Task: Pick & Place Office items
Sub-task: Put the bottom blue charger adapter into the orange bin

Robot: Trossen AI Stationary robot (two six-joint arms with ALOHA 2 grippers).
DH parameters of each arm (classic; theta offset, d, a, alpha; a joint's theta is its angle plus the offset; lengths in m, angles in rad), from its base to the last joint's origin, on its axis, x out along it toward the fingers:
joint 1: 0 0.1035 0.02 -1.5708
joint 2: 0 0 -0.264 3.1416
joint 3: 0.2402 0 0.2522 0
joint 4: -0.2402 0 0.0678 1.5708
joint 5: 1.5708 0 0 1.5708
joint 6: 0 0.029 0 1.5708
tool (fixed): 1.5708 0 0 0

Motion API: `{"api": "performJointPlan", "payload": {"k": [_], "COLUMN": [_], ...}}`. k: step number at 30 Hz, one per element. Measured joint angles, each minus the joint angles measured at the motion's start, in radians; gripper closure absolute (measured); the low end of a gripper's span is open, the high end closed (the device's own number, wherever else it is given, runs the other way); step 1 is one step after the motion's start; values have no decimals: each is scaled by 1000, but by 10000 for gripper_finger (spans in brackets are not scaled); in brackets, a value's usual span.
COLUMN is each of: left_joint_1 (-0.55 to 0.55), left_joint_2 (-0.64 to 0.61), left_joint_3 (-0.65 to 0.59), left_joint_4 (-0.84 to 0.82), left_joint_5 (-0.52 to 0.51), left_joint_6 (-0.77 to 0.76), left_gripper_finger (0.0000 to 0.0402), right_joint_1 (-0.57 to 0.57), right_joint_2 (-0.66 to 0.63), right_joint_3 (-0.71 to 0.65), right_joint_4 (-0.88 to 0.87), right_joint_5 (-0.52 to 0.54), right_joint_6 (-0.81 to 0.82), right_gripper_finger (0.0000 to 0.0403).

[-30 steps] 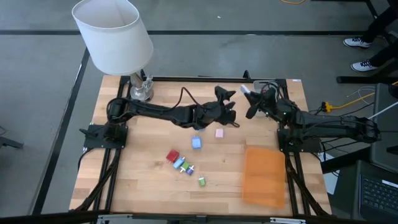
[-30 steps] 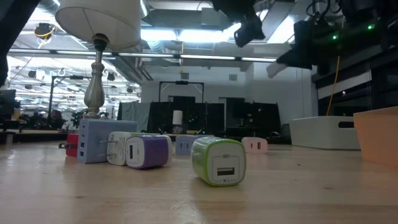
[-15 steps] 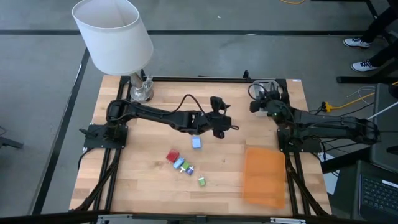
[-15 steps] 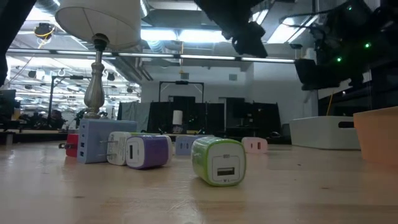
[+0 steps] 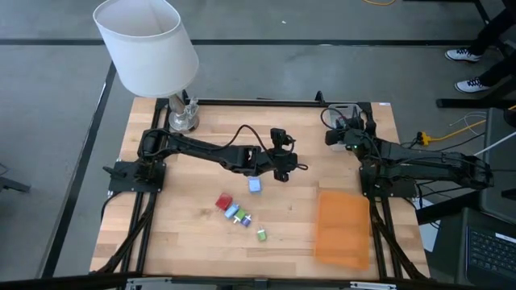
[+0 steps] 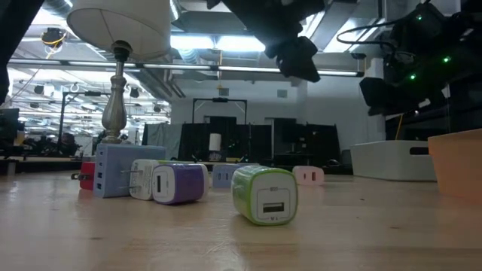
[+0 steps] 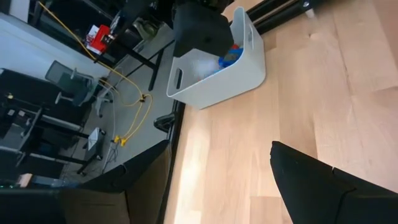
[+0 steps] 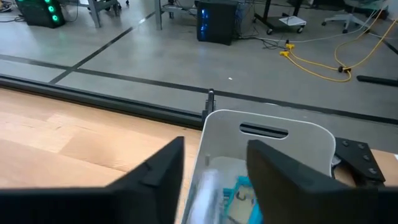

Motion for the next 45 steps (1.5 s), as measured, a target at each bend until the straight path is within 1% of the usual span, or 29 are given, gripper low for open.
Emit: {"api": "performJointPlan", "payload": {"k": [4,7,10,12,14,16,17,19,21,24,26,28,31,34,38,40,42,44,45], "left_joint_1": [0,0,0,0,2,6,6,-3,-22,-44,-50,-52,-66,-93,-144,-165,-173,-172,-172], "left_joint_2": [0,0,0,0,2,8,8,2,-17,-65,-104,-158,-258,-359,-487,-529,-564,-588,-591], "left_joint_3": [0,0,0,0,0,-24,-51,-127,-210,-343,-437,-531,-686,-834,-964,-1002,-1015,-1015,-1015], "left_joint_4": [0,-3,-41,-133,-254,-290,-282,-181,-13,246,378,493,631,674,662,600,494,372,326], "left_joint_5": [0,-2,-10,-5,30,82,95,95,100,152,175,164,84,-22,-134,-177,-191,-185,-165], "left_joint_6": [5,6,-3,-34,-101,-171,-189,-203,-209,-258,-299,-345,-424,-524,-581,-620,-689,-775,-818], "left_gripper_finger": [132,132,132,132,132,132,132,132,132,132,132,132,132,132,132,132,132,132,132], "right_joint_1": [0,0,0,0,1,1,1,1,3,10,12,12,12,12,12,12,12,12,12], "right_joint_2": [0,0,0,0,0,0,0,0,0,0,-1,-1,-1,-1,-1,-1,-1,-1,-1], "right_joint_3": [0,0,0,-1,-1,-1,-1,-1,-1,-1,-1,-1,-1,-1,-1,-1,-1,-1,-1], "right_joint_4": [0,1,21,52,105,167,196,247,280,295,294,295,296,300,317,331,345,348,352], "right_joint_5": [-3,-3,-9,-51,-113,-165,-188,-234,-272,-303,-311,-314,-317,-325,-360,-367,-374,-394,-403], "right_joint_6": [8,9,-4,-37,-70,-96,-111,-138,-155,-156,-157,-156,-154,-149,-135,-132,-132,-132,-130], "right_gripper_finger": [187,168,163,165,169,173,175,178,179,179,179,179,179,179,179,179,179,179,179]}}
